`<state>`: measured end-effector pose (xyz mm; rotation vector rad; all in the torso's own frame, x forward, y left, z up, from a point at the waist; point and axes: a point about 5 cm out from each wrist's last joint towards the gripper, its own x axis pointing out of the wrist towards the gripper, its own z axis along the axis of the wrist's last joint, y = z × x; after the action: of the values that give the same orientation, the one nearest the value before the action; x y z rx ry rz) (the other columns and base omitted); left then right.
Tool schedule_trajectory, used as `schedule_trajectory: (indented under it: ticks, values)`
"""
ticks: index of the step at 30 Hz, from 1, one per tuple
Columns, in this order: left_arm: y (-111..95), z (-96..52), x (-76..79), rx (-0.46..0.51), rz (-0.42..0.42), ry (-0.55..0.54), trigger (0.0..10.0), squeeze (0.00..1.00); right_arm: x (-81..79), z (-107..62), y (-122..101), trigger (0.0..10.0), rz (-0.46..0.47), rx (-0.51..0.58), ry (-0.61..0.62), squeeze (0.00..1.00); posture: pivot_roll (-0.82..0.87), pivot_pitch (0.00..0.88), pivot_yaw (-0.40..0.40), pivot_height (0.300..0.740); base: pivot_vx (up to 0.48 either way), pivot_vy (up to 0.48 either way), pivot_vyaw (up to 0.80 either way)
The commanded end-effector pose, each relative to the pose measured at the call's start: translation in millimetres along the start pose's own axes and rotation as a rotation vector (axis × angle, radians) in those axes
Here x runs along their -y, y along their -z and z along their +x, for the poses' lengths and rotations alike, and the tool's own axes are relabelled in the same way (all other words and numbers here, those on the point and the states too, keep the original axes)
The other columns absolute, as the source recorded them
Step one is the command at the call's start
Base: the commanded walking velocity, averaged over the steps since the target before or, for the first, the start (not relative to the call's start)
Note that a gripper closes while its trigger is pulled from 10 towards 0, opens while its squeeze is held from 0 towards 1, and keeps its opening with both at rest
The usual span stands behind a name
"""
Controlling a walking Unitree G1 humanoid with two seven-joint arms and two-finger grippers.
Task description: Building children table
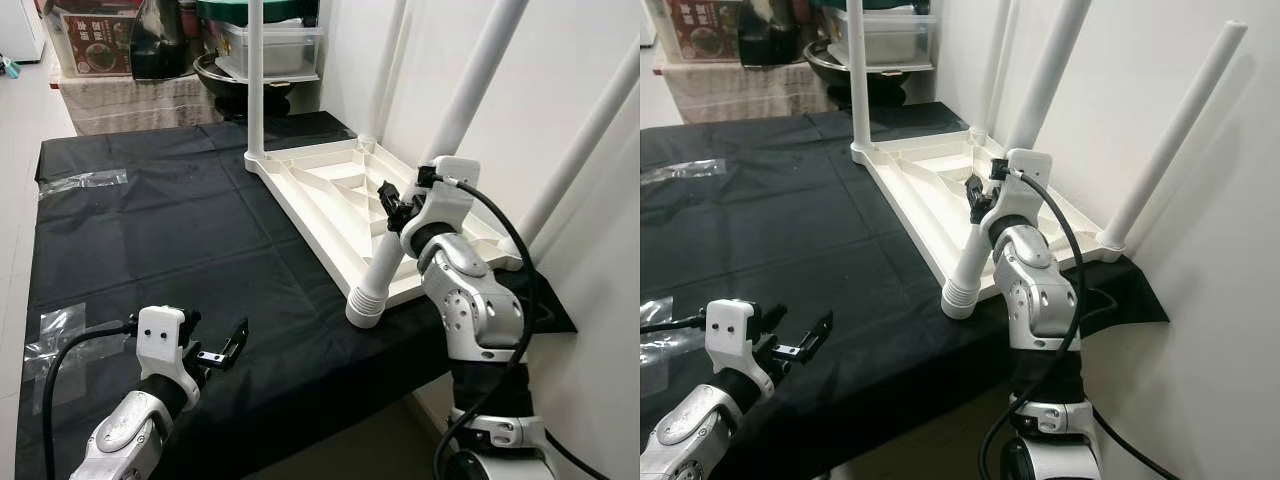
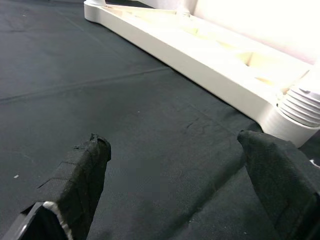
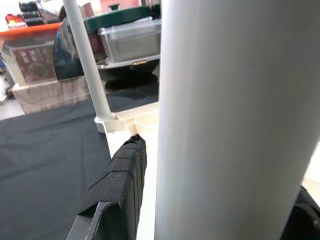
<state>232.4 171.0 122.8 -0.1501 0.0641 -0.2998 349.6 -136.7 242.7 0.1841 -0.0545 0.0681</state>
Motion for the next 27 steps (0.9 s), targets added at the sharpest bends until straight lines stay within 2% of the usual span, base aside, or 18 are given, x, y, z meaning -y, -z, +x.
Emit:
schedule_trajectory:
  ticks: [1, 9, 18, 27]
  values:
    - [4.9, 0.0, 1.8, -0.017, -0.007, 0.009, 10.0, 0.0, 2.6, 1.8, -4.9, 10.0, 0.023, 0.021, -0.001, 0.0, 0.06, 0.0, -0.096, 0.74, 0.0, 0.0, 0.0]
    - [5.4, 1.0, 2.7, -0.019, -0.006, 0.014, 10.0, 0.0, 4.0, 5.1, -18.3, 10.0, 0.023, 0.064, -0.028, 0.0, 0.06, 0.0, -0.093, 0.74, 0.0, 0.0, 0.0]
    - [6.0, 0.9, 3.7, -0.019, -0.008, 0.015, 10.0, 0.0, 4.7, 6.3, -23.7, 10.0, 0.021, 0.076, -0.051, 0.0, 0.06, 0.0, -0.095, 0.74, 0.0, 0.0, 0.0]
    - [6.1, 2.8, 4.6, -0.017, -0.005, 0.02, 10.0, 0.0, 1.4, 7.5, -31.2, 10.0, 0.029, 0.088, -0.137, 0.0, 0.05, 0.0, -0.093, 0.74, 0.0, 0.0, 0.0]
